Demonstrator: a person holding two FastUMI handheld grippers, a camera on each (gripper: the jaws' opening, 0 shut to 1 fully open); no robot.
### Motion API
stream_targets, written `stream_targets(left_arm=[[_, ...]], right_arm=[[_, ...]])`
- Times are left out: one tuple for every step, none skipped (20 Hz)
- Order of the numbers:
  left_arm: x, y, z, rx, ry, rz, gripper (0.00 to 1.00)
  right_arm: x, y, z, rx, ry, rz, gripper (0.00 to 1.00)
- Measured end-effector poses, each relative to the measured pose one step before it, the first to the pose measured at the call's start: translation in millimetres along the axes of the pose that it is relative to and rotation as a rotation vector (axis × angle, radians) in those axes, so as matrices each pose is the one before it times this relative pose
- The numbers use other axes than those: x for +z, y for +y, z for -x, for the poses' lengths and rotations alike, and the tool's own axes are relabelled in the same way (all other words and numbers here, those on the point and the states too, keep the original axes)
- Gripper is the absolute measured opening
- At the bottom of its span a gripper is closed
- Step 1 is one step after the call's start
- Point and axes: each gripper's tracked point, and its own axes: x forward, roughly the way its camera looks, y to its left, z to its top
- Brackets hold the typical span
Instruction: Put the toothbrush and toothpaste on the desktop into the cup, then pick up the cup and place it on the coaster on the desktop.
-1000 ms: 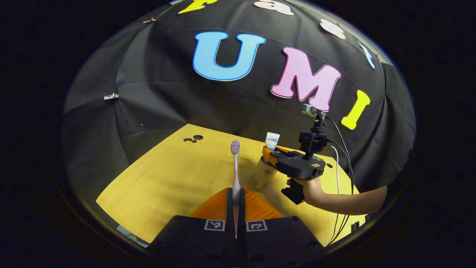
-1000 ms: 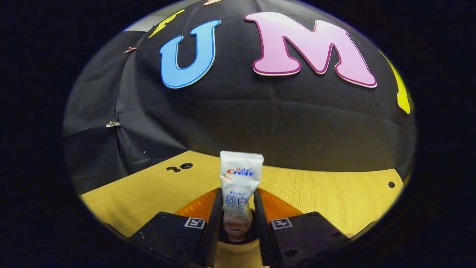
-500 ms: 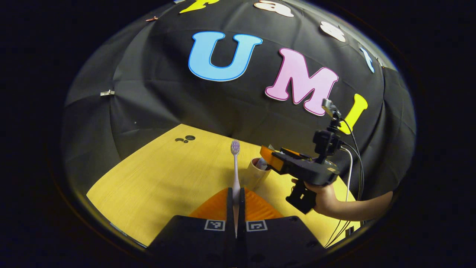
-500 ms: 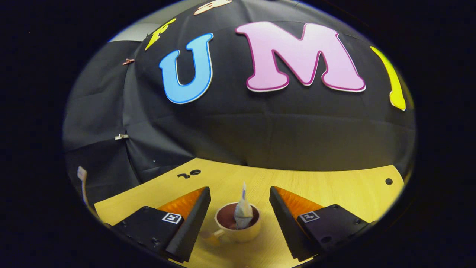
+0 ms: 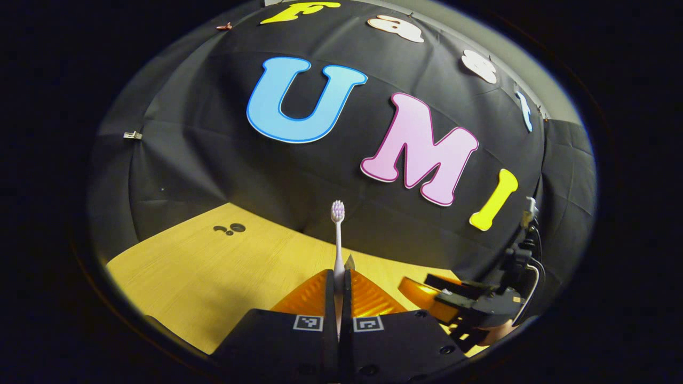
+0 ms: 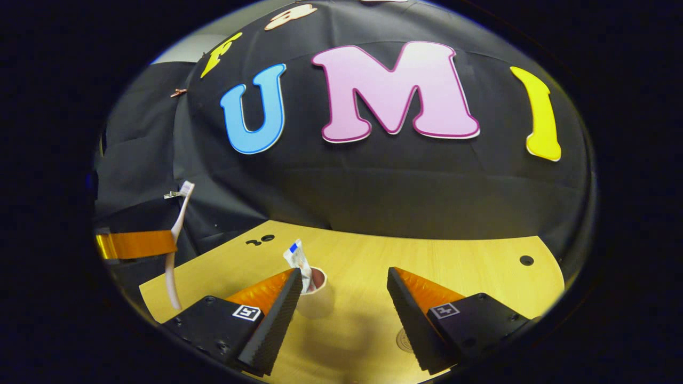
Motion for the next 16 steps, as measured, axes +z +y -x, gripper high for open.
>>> stream_targets(left_arm=[[3.40, -2.82, -9.70, -0.01226, -0.01678, -0.00008, 0.06], [1.90, -3.23, -9.98, -0.01374, -0.01663, -0.00256, 0.06], [2.56, -3.19, -9.38, -0.01377, -0.01862, -0.00788, 0.06], [1.15, -2.22, -9.59, -0.01385, -0.01752, -0.01274, 0.06], [2.17, -0.91, -10.29, -0.00747, -0.01889, -0.01690, 0.06], [0.87, 1.51, -11.48, 0.00077, -0.02186, -0.01710, 0.06], [0.13, 0.82, -8.21, -0.00350, -0.01694, -0.01108, 0.06], [-0.34, 1.50, -8.56, -0.00410, -0.01933, -0.01204, 0.06], [0.00, 0.99, -8.90, -0.00776, -0.01625, -0.00805, 0.06], [-0.85, -0.33, -8.65, -0.01297, -0.01578, -0.00346, 0.06], [-2.01, -0.55, -8.83, -0.01106, -0.00952, 0.00029, 0.06], [-6.73, 0.73, -7.24, -0.01126, -0.00637, 0.00263, 0.06], [-4.82, 0.50, -4.79, -0.00538, -0.00533, 0.00616, 0.06], [-7.25, 0.02, -4.94, -0.00895, -0.00676, 0.00559, 0.06], [-8.27, 1.66, -4.89, -0.00275, -0.00219, -0.00180, 0.06], [-8.61, 2.21, -5.01, -0.00382, -0.00036, -0.00766, 0.06]], right_arm=[[-1.82, -9.16, 6.20, -0.01183, 0.00681, -0.00051, 0.98], [-1.80, -8.38, 7.90, -0.01094, 0.00469, 0.00399, 0.98], [-3.26, -8.33, 6.21, -0.01198, 0.00452, 0.00623, 0.98], [-3.72, -7.49, 6.72, -0.00998, 0.00544, 0.00472, 0.98], [-4.77, -7.47, 5.37, -0.00941, 0.00899, 0.00069, 0.98], [-5.67, -5.80, 5.96, -0.00797, 0.01098, -0.00515, 0.98], [-5.66, -4.96, 5.01, -0.00690, 0.01518, -0.00845, 0.98], [-7.25, -3.32, 4.08, -0.00269, 0.01664, -0.00396, 0.98], [-3.52, -3.52, 4.65, -0.00432, 0.00710, 0.00328, 0.98], [-1.33, -4.56, 3.39, -0.00803, -0.00206, 0.00501, 0.98], [-1.73, -3.89, 2.70, -0.00683, -0.00393, 0.00293, 0.98], [-3.20, -2.44, 1.64, -0.00406, -0.00142, -0.00126, 0.98], [-2.45, -0.74, 0.83, -0.00326, -0.00127, -0.00730, 0.98], [-4.27, -2.50, -0.87, -0.00189, 0.00063, -0.00978, 0.98], [-3.19, -1.75, -1.93, -0.00160, 0.00050, -0.00966, 0.98], [-2.59, -0.86, -1.05, 0.00137, 0.00406, -0.00075, 0.98]])
